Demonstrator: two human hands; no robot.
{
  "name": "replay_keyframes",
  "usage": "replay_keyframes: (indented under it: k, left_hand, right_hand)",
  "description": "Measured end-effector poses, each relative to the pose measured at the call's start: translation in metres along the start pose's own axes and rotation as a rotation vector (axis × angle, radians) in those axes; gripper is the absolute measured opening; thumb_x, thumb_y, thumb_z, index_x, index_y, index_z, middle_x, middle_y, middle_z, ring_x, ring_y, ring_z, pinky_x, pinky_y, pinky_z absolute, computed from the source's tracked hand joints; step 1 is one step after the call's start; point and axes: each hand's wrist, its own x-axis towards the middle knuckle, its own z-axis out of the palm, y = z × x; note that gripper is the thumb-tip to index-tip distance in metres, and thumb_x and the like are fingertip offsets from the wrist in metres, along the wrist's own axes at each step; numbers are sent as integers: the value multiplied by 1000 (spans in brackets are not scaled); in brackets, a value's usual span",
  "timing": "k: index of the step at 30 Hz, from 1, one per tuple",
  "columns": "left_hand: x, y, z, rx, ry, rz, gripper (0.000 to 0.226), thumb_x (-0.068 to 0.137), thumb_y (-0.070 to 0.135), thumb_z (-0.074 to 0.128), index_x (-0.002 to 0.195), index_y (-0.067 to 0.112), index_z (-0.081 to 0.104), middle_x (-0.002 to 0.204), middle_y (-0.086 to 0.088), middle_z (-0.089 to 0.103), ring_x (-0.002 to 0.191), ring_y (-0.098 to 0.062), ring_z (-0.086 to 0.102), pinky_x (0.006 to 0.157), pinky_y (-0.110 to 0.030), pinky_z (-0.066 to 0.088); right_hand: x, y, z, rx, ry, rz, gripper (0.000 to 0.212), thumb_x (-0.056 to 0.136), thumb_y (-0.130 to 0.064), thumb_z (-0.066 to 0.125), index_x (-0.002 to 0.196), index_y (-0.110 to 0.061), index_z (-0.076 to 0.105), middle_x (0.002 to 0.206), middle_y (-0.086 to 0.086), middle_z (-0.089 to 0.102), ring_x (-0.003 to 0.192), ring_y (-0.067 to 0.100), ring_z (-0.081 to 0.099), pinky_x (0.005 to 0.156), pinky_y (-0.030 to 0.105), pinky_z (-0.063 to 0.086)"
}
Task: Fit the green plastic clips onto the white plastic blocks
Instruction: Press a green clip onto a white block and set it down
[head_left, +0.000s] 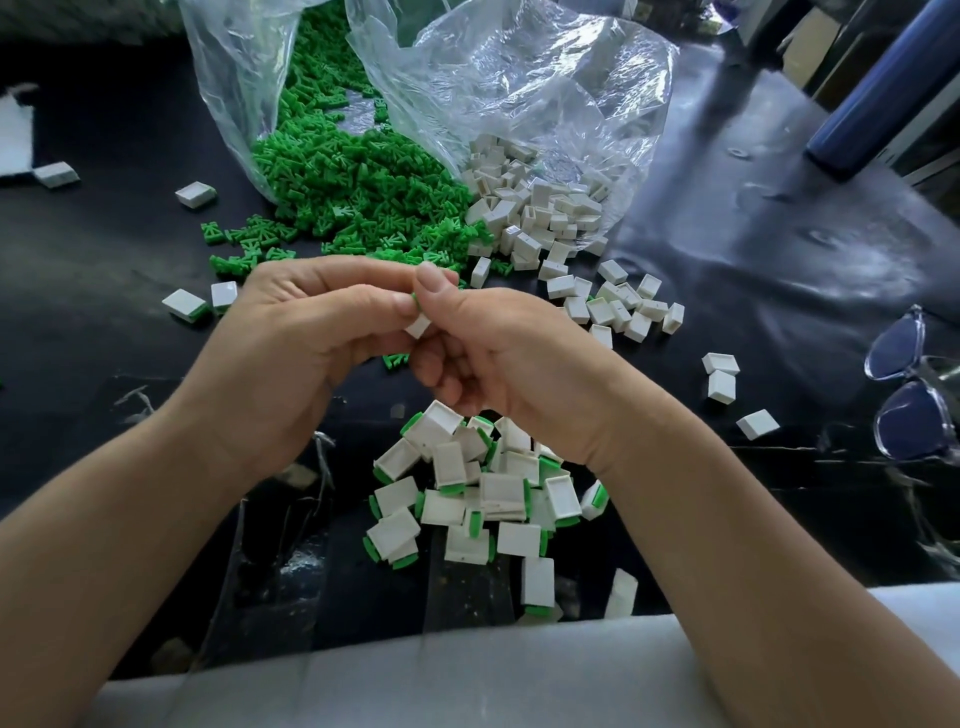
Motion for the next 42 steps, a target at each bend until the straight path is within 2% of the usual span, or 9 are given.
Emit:
replay_keyframes:
  k: [3,6,9,16,22,26,34,38,42]
  left_hand:
    - [0,1,0,-6,4,-12,25,70,6,52,85,-1,71,66,-22,64,56,-29,61,58,-29,54]
    - [0,1,1,10,11,-1,25,70,5,52,85,0,71,60,-18,63,51,-27,59,54,-27,51]
    - [0,-1,1,35,38,-8,24,69,6,54,85,3,72,62,-17,64,51,-25,59,53,-27,52]
    - [1,-3,-2,-28,67,-23,19,68,8,60,79,8,76,80,-12,73,70,-21,68,65,-22,55]
    - [1,-3,0,-33,64,-16,15,69,4,66,76,12,77,82,-8,73,77,-20,69,68,-23,55]
    - [0,-3,2,-17,76,-38,23,67,12,55,74,16,76,80,0,74,81,-14,69,70,-23,55]
    - [-1,-4,2,-26,64,-42,23,69,11,54,75,14,75,77,0,73,77,-13,69,67,-22,54]
    - [0,-5,0,-8,56,-32,18,73,8,56,85,9,71,77,1,73,77,-13,69,69,-23,54]
    - [1,-7,0,-19,68,-37,22,73,6,52,81,7,72,77,-1,73,76,-14,69,69,-23,55]
  right_hand:
    - [0,0,0,14,2,-23,35,97,-35,35,73,-13,48,62,-1,46,52,9,39,51,22,30]
    - [0,2,2,13,1,-36,36,98,-34,33,74,-12,49,63,0,48,52,10,41,50,22,31]
    - [1,3,4,-8,9,-40,37,99,-33,32,74,-12,50,63,-1,47,52,9,40,50,20,31]
    - [2,4,3,111,40,-72,31,97,-23,38,69,-16,49,62,-3,39,53,7,32,50,17,29]
    - [1,4,5,163,78,-98,32,96,-21,43,65,-15,51,59,-2,40,52,8,33,51,19,29]
    - [2,6,6,124,123,-96,34,95,-21,44,63,-16,52,58,-3,41,52,8,35,51,20,30]
    - [1,6,8,83,151,-106,35,95,-22,46,61,-19,53,58,-3,41,51,6,35,50,18,32]
    - [1,6,8,56,151,-113,35,95,-21,45,61,-19,52,58,-3,40,51,6,35,49,16,31]
    - [0,6,8,52,149,-121,35,95,-20,45,61,-18,52,58,-2,40,50,6,35,48,16,32]
